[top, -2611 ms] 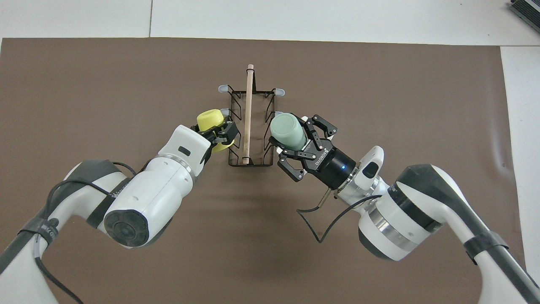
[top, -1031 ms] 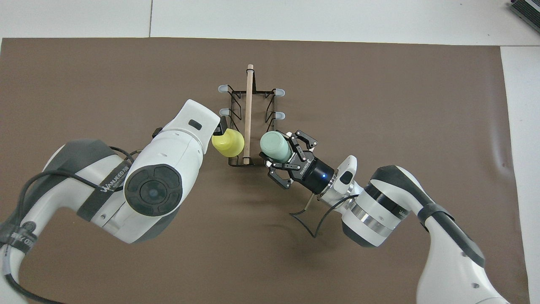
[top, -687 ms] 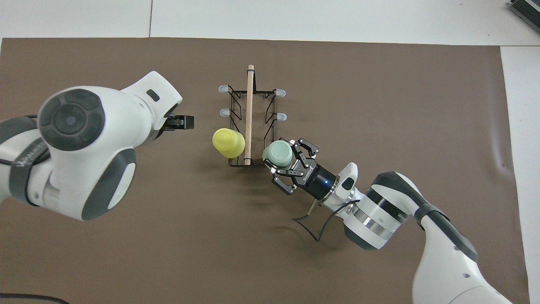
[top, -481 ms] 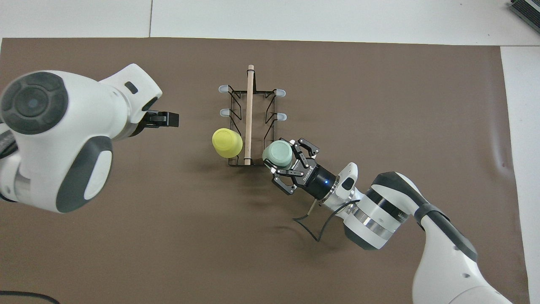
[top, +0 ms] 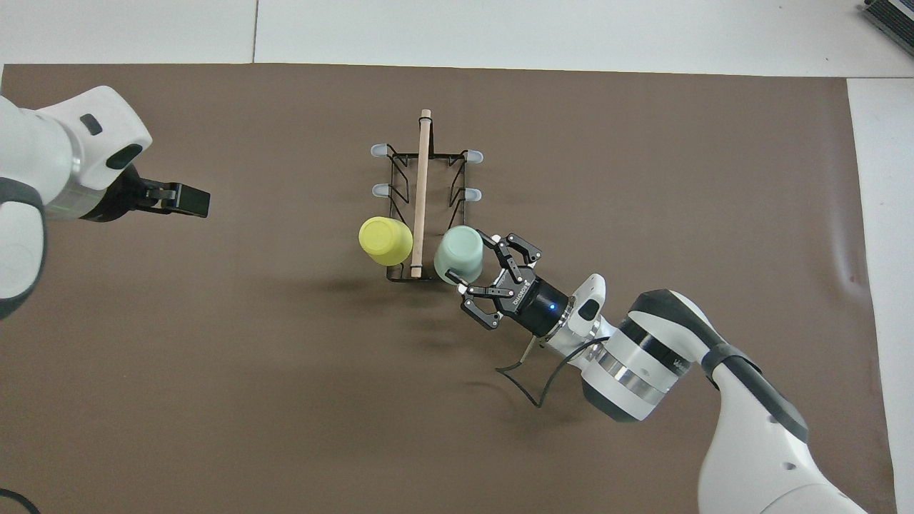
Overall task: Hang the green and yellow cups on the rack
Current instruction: 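Open the left gripper and withdraw while the right gripper hangs green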
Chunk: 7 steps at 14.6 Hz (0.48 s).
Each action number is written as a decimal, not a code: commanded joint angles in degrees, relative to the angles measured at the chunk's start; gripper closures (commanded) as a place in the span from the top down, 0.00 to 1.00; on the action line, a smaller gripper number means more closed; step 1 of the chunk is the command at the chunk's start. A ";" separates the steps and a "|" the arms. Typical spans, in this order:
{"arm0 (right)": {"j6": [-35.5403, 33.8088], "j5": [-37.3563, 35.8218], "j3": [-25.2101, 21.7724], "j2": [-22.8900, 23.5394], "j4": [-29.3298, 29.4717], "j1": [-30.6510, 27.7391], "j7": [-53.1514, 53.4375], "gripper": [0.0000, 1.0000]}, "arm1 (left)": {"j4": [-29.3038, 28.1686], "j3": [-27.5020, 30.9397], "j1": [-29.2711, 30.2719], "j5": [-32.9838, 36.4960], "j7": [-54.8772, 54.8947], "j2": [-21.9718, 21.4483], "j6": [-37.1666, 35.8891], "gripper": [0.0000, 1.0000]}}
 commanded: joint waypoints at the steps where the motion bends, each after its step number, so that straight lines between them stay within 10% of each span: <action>1: 9.10 3.08 0.63 -2.46 1.30 0.77 -2.38 1.00 | 4.56 1.60 -0.17 -0.38 2.46 0.36 -6.07 1.00; 7: 29.17 -8.95 0.72 -11.69 3.77 0.59 5.45 1.00 | 6.77 1.08 2.03 -0.21 2.72 0.01 -10.13 1.00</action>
